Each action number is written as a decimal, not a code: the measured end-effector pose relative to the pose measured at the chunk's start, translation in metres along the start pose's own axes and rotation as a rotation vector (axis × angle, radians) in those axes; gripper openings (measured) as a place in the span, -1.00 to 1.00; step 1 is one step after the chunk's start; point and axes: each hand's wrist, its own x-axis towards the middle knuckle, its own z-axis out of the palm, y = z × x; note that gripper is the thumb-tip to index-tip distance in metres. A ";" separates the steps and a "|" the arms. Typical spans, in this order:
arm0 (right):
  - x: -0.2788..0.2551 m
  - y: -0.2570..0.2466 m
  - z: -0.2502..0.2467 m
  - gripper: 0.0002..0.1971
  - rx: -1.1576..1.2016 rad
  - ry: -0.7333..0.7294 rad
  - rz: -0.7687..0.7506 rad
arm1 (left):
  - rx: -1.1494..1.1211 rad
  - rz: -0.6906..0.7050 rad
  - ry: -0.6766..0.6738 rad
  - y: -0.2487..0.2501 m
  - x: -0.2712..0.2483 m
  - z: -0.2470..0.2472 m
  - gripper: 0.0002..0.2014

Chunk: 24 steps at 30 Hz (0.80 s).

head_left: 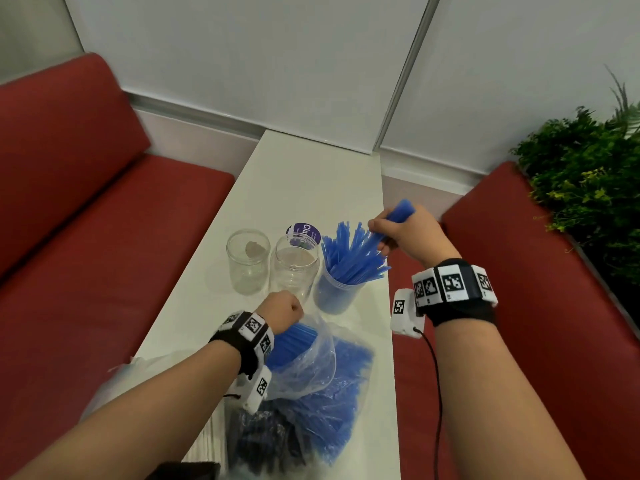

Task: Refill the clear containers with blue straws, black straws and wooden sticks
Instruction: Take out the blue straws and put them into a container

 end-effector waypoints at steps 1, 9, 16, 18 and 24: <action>0.007 0.003 0.001 -0.87 -0.017 0.032 0.003 | 0.215 0.066 -0.033 -0.001 -0.002 0.002 -0.77; 0.025 0.042 0.051 -0.87 -0.071 0.064 0.120 | 1.014 0.231 -0.297 0.003 -0.007 0.033 -0.73; 0.023 0.061 0.068 -0.86 -0.153 0.109 0.107 | 1.142 0.198 -0.343 0.010 -0.001 0.044 -0.70; 0.022 0.058 0.064 -0.74 -0.184 0.135 0.072 | 1.158 0.193 -0.330 0.010 0.000 0.045 -0.70; 0.017 0.053 0.080 -0.65 -0.406 0.426 -0.302 | 1.125 0.166 -0.283 0.016 -0.003 0.043 -0.67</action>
